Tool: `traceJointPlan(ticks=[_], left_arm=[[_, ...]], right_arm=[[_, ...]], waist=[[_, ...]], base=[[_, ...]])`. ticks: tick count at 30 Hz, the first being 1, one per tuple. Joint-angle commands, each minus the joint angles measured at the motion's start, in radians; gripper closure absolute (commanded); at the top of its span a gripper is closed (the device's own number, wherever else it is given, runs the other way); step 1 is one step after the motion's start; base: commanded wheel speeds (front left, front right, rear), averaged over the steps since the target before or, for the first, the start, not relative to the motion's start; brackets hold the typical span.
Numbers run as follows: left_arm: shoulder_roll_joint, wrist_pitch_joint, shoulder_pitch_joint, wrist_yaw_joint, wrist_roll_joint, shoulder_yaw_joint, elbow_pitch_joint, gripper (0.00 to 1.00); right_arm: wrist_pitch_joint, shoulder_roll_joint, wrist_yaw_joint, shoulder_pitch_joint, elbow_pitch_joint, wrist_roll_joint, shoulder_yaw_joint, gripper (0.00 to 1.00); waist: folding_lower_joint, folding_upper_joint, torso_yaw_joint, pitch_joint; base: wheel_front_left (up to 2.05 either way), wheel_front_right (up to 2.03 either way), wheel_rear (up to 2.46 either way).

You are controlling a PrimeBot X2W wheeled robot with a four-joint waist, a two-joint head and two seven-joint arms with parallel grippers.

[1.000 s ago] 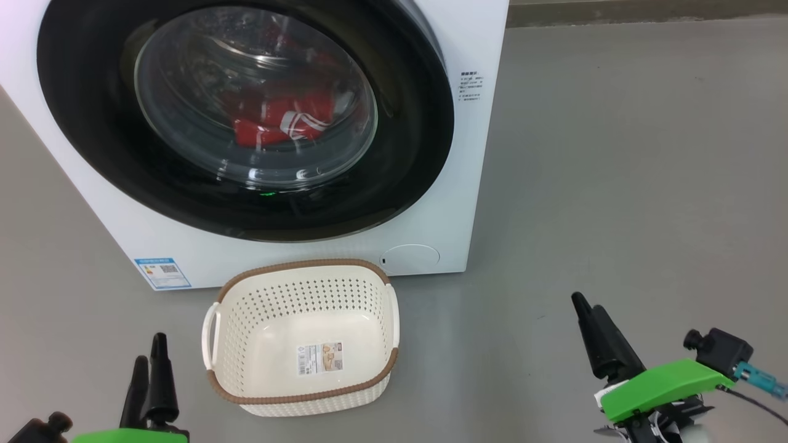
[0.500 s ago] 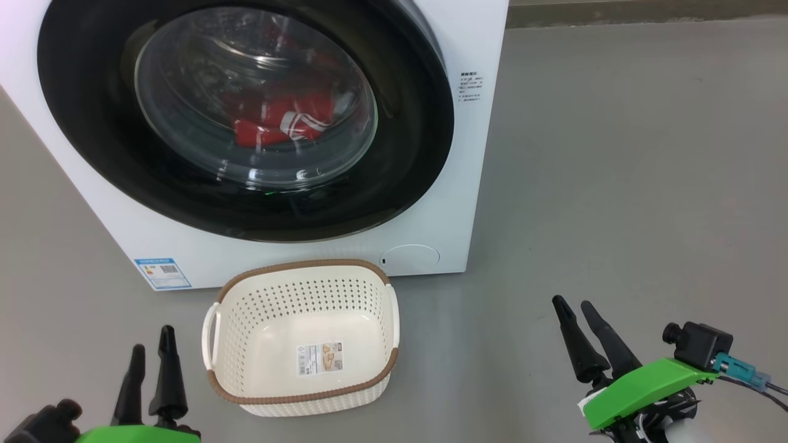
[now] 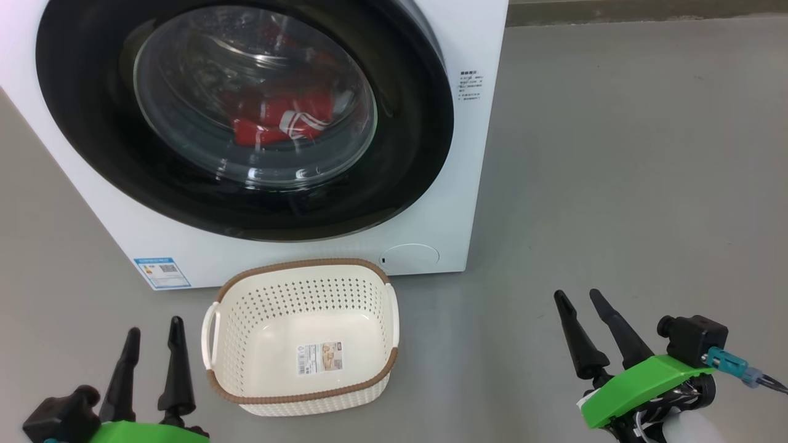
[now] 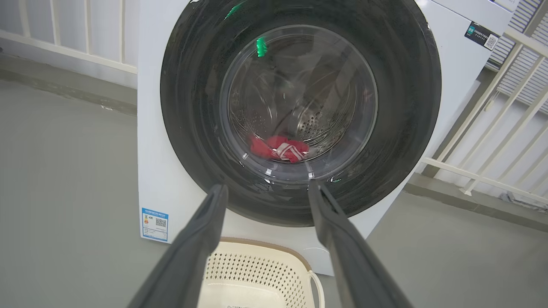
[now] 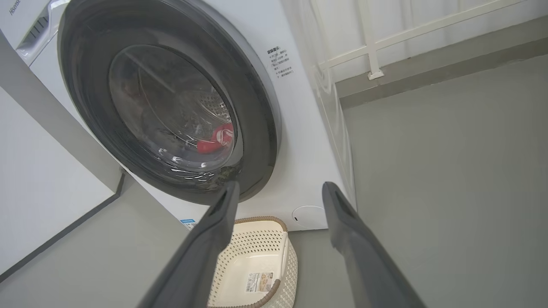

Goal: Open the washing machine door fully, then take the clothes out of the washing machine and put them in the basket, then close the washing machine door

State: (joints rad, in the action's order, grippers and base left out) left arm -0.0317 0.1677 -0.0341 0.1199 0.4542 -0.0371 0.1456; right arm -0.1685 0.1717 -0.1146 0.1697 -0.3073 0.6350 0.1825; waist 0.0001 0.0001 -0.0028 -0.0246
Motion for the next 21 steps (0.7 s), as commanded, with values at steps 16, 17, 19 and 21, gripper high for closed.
traceJointPlan(ticks=[16, 17, 19, 21], left_arm=[[-0.021, 0.066, -0.039, 0.010, -0.219, -0.017, -0.052, 0.00], [-0.021, 0.070, -0.039, 0.010, -0.229, -0.017, -0.053, 0.00], [-0.022, 0.077, -0.040, 0.010, -0.248, -0.016, -0.055, 0.00], [-0.023, 0.083, -0.040, 0.010, -0.268, -0.016, -0.059, 0.00]], right_arm=[[-0.066, 0.011, -0.015, 0.065, 0.034, -0.218, 0.052, 0.00], [-0.069, 0.012, -0.015, 0.067, 0.036, -0.228, 0.055, 0.00], [-0.076, 0.014, -0.015, 0.069, 0.039, -0.249, 0.059, 0.00], [-0.083, 0.015, -0.016, 0.072, 0.043, -0.271, 0.061, 0.00]], waist=[[-0.0001, -0.0001, -0.005, 0.006], [-0.0001, -0.0001, -0.006, 0.006], [-0.0001, -0.0001, -0.006, 0.006], [-0.0001, -0.0001, -0.007, 0.005]], base=[[0.00, 0.00, 0.00], [0.00, 0.00, 0.00], [0.00, 0.00, 0.00], [0.00, 0.00, 0.00]])
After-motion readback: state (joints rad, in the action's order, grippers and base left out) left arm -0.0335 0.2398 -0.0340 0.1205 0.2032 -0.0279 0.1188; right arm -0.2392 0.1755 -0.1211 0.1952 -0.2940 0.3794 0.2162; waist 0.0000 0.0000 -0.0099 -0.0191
